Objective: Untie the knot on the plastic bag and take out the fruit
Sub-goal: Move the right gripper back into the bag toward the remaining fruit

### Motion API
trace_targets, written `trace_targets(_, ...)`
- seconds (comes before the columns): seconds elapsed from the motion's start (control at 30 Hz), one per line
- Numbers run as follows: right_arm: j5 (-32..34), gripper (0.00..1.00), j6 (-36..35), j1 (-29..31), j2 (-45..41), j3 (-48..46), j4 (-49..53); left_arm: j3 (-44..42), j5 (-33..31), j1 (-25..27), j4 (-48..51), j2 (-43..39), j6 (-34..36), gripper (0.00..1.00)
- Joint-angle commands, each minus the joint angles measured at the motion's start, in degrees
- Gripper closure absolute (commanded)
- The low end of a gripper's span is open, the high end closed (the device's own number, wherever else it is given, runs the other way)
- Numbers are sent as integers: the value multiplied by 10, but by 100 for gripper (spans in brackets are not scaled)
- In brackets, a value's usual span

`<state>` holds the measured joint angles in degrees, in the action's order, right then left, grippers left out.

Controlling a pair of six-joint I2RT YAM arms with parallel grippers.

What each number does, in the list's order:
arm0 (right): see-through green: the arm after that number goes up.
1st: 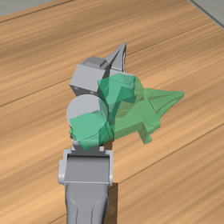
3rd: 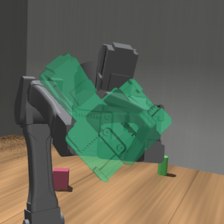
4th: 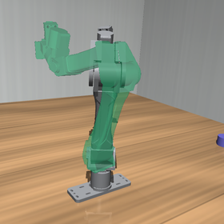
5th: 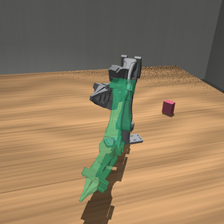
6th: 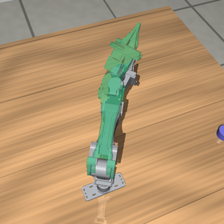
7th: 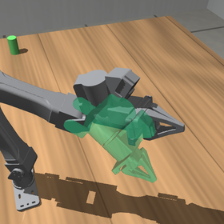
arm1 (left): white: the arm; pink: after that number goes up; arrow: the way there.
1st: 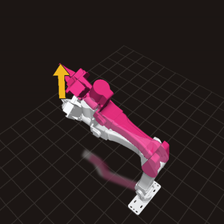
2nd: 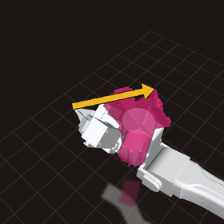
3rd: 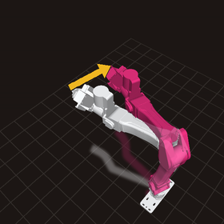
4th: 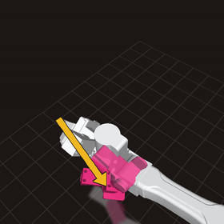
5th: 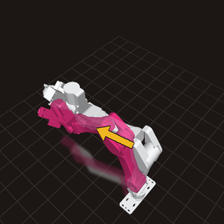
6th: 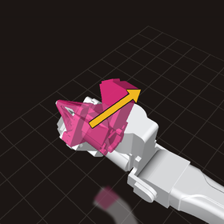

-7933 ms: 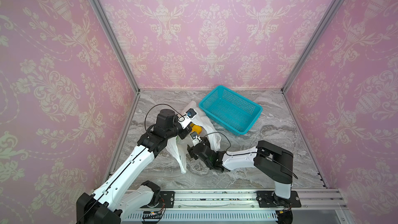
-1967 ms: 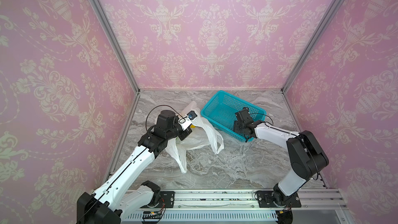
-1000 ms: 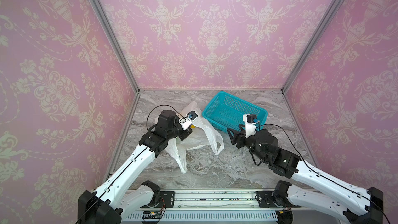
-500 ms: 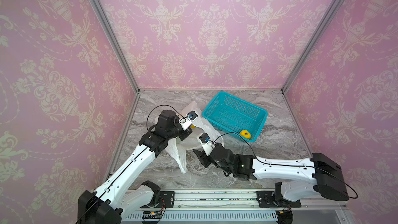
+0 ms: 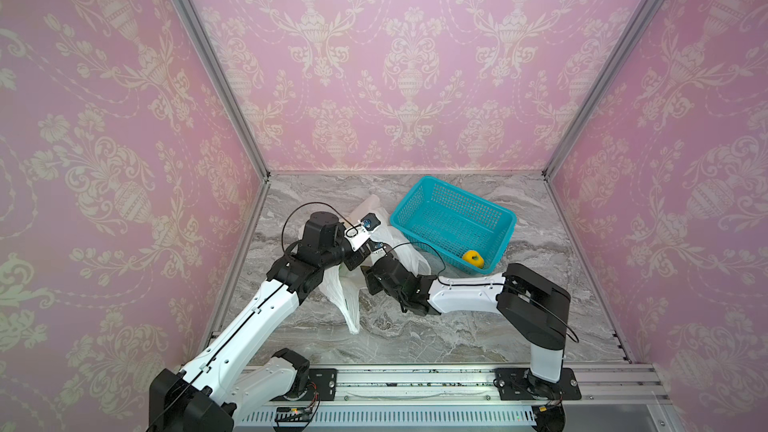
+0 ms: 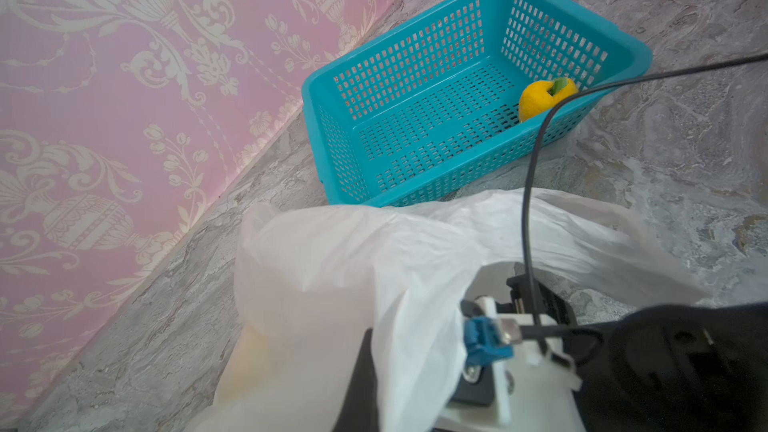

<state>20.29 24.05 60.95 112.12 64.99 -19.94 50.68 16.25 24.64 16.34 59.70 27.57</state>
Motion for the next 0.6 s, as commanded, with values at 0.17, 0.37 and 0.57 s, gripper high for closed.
trace_targets(0.17, -16, 48, 50, 9, 83, 115, 50, 0, 19, 6, 7, -14, 0, 100)
trace_targets(0.37, -13, 11, 61, 51, 104, 133, 68, -1, 17, 6, 7, -15, 1, 100)
trace_targets(0.57, 7, 0, 68, 65, 121, 184, 144, -1, 16, 7, 9, -14, 2, 100)
